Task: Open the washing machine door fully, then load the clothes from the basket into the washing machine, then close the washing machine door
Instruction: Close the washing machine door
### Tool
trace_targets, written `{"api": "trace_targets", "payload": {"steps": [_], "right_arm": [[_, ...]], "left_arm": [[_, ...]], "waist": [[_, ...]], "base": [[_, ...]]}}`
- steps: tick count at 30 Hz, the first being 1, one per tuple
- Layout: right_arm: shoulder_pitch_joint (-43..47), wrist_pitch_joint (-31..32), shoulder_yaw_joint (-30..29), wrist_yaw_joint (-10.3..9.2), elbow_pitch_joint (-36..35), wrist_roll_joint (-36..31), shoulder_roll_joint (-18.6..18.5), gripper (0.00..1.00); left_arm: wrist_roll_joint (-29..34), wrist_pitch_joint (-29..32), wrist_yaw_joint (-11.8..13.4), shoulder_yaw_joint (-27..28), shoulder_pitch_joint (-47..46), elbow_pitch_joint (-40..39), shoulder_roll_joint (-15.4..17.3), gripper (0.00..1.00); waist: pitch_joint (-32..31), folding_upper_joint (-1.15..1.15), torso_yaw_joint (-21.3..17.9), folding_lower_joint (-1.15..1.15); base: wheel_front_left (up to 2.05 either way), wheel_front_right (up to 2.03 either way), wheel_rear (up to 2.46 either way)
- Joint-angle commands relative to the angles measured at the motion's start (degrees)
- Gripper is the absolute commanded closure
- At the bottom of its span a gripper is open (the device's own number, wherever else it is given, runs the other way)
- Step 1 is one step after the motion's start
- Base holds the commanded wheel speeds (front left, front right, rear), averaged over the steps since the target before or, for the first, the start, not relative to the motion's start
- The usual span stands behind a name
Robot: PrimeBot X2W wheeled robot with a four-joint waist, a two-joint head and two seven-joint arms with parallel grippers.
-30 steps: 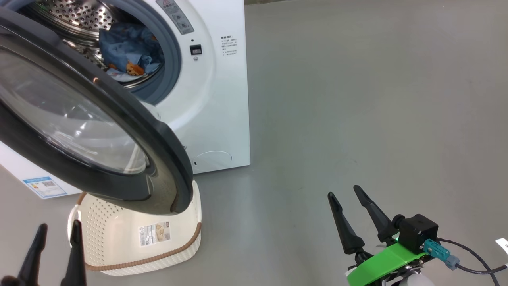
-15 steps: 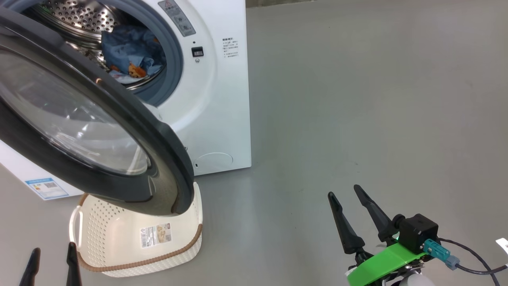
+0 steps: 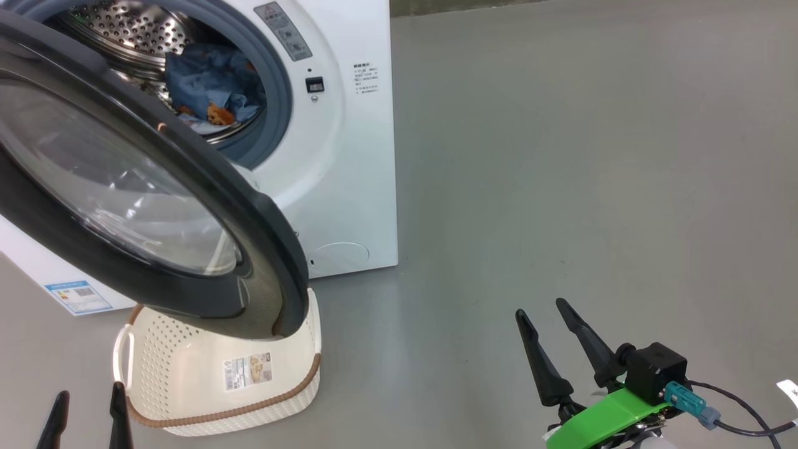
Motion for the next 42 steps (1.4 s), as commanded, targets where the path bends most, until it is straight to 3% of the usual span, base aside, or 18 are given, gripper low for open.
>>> {"api": "trace_targets", "payload": {"steps": [1,4,5,7,12,19,27,29,34,42], "right_arm": [[-0.6,-0.7,1.3,0.09,-1.2,-0.4,0.3,0.00],[-0.6,-0.7,1.1,0.09,-1.3,-0.6,0.3,0.01],[-0.6,-0.7,1.0,0.09,-1.4,-0.7,0.3,0.27],[-0.4,-0.7,0.5,0.09,-1.4,-1.0,0.3,1.00],[-0.5,-0.7,-1.6,0.09,-5.9,-0.6,0.3,1.00],[-1.9,-0.7,-3.5,0.09,-19.6,0.0,0.3,1.00],[-6.3,-0.7,2.2,0.09,-30.4,-3.0,0.3,1.00],[-7.0,-0.7,3.3,0.09,-31.0,-3.4,0.3,1.00],[-10.7,-0.7,12.6,0.09,-30.9,-7.7,0.3,1.00],[-14.5,-0.7,23.5,0.09,-23.9,-8.5,-0.1,1.00]], "left_arm": [[0.2,-0.5,-0.2,1.9,-1.4,-1.1,0.7,0.00],[0.3,-0.5,-0.2,1.7,-1.2,-1.1,0.7,0.00],[0.4,-0.5,-0.2,1.6,-1.1,-1.1,0.7,0.00],[0.3,-0.5,-0.2,1.4,-1.0,-1.1,0.6,0.00],[0.1,-0.5,-0.2,0.8,-0.7,-0.8,0.6,0.00],[-1.0,-0.5,-0.2,0.4,-1.0,-0.3,0.7,0.00],[-2.0,-0.5,-0.2,-1.2,-2.0,0.6,1.0,0.00],[-2.1,-0.5,-0.2,-1.5,-2.1,0.7,1.0,0.00],[-3.1,-0.5,-0.2,-2.9,-3.0,1.3,0.8,0.00],[-4.0,-0.5,-0.2,-4.7,-4.1,1.8,0.5,0.00]], "waist": [[-0.1,0.00,0.1,0.00],[-0.2,0.00,0.1,0.00],[-0.2,0.00,0.2,0.00],[-0.3,0.00,0.2,0.00],[-0.1,0.00,0.4,0.00],[0.7,0.00,1.0,0.00],[2.2,0.00,3.0,0.00],[2.3,0.00,3.4,0.00],[3.3,0.00,6.4,0.00],[4.5,0.00,10.8,0.00]], "base": [[0.00,0.00,0.00],[0.00,0.00,0.00],[0.00,0.00,0.00],[0.00,0.00,0.00],[0.00,0.00,0.00],[0.00,0.00,0.00],[0.00,0.00,0.00],[0.00,0.00,0.00],[0.00,0.00,0.00],[0.00,0.00,0.00]]}}
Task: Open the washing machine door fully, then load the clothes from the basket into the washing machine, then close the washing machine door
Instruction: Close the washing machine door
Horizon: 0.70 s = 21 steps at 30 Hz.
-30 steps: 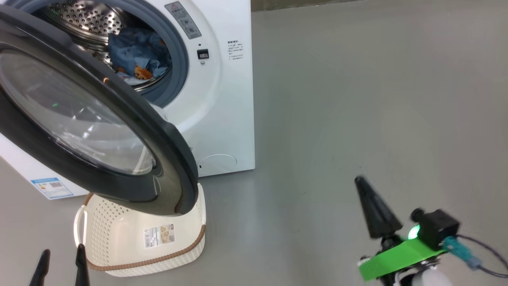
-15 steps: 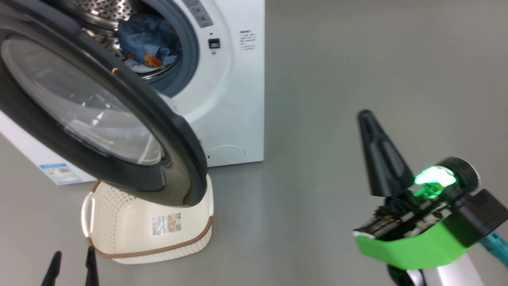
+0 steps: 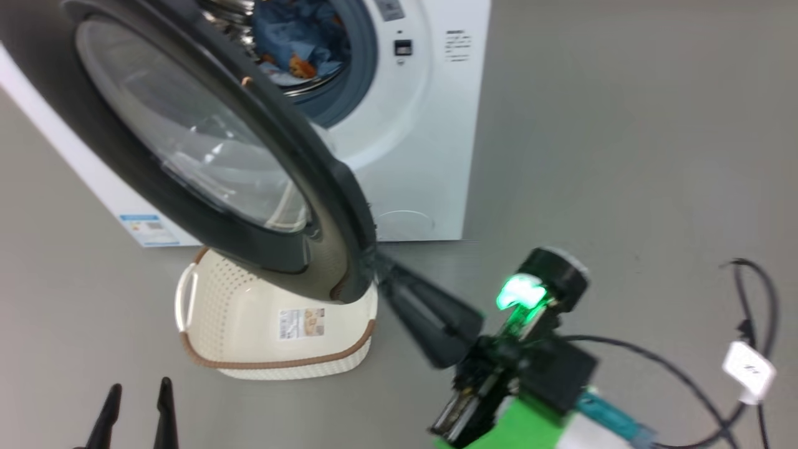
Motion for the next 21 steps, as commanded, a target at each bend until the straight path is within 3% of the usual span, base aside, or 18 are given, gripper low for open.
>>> {"api": "trace_targets", "payload": {"steps": [1,12,21], "right_arm": [[-1.9,-0.2,2.4,0.09,0.0,0.3,0.6,1.00],[-6.6,-0.2,10.0,0.09,12.6,4.6,0.2,1.00],[-9.0,-0.2,6.3,0.09,21.1,3.7,0.9,1.00]], "left_arm": [[-0.4,-0.5,-0.2,1.4,-2.6,-0.9,0.6,0.00],[-1.7,-0.5,-0.2,-1.3,-5.0,-1.4,0.2,0.00],[-3.5,-0.5,-0.2,-3.8,-8.1,-2.0,0.4,0.00]], "waist": [[0.9,0.00,2.3,0.00],[4.0,0.00,8.3,0.00],[8.6,0.00,12.0,0.00]], "base": [[0.00,0.00,0.00],[0.00,0.00,0.00],[0.00,0.00,0.00]]}}
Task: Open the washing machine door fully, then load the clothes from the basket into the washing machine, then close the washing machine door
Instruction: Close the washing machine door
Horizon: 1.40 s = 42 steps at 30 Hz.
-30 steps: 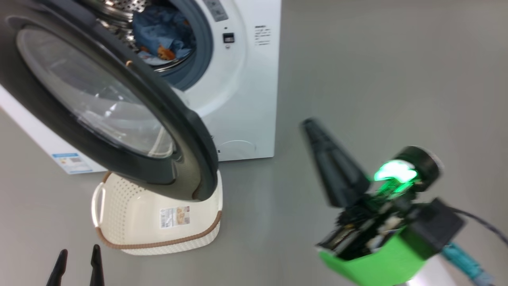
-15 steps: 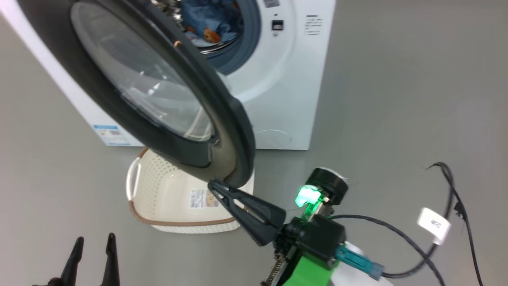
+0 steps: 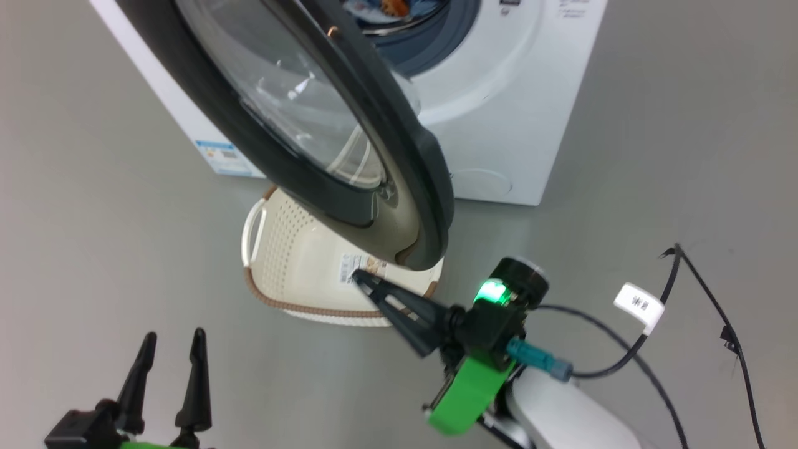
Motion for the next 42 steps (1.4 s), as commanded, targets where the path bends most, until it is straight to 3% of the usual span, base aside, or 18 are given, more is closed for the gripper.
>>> {"api": "trace_targets", "payload": {"steps": [1,12,26,42], "right_arm": [[-1.7,-0.3,-0.6,0.09,-0.5,-0.7,1.8,1.00],[-7.1,-0.3,-8.0,0.09,5.0,-0.7,1.9,1.00],[-16.1,-0.3,-19.5,0.09,5.9,3.2,1.9,1.00],[-30.2,-0.3,-29.4,0.09,10.5,1.2,1.9,1.00]], "left_arm": [[-0.5,-0.5,-0.2,1.4,-2.4,-1.5,1.1,0.00],[-3.5,-0.5,-0.2,-2.0,-7.2,-1.1,2.3,0.00],[-6.2,-0.5,-0.2,-6.3,-11.6,-1.5,3.5,0.00],[-8.8,-0.5,-0.2,-10.2,-16.1,-2.6,5.0,0.00]], "waist": [[2.8,0.00,2.3,0.00],[8.6,0.00,4.6,0.00],[13.5,0.00,4.7,0.00],[21.3,0.00,4.6,0.00]], "base": [[0.00,0.00,0.00],[0.00,0.00,0.00],[0.00,0.00,0.00],[0.00,0.00,0.00]]}}
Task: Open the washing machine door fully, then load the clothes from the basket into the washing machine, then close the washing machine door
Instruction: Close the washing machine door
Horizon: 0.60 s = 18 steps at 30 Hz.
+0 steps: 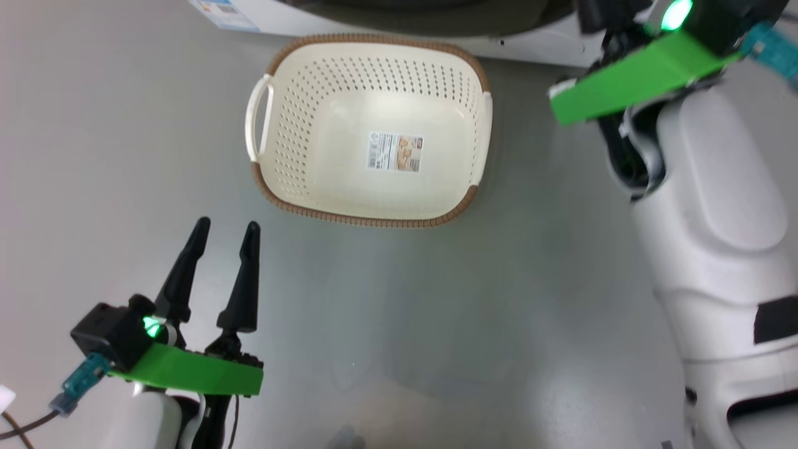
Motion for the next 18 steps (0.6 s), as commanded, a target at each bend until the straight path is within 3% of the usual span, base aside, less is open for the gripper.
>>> {"api": "trace_targets", "payload": {"steps": [1,18], "right_arm": [[-2.8,-0.3,-0.3,0.07,-0.7,-0.5,1.6,1.00],[-14.7,-0.3,-4.4,0.07,1.9,-1.6,1.6,1.00]], "left_arm": [[-0.6,-0.5,-0.2,1.4,-1.3,-1.5,2.2,0.00],[-1.9,-0.5,-0.2,-0.1,-5.0,-2.4,3.0,0.00]], "waist": [[2.4,0.00,0.1,0.00],[7.8,0.00,-0.7,0.00]], "base": [[0.00,0.00,0.00],[0.00,0.00,0.00]]}}
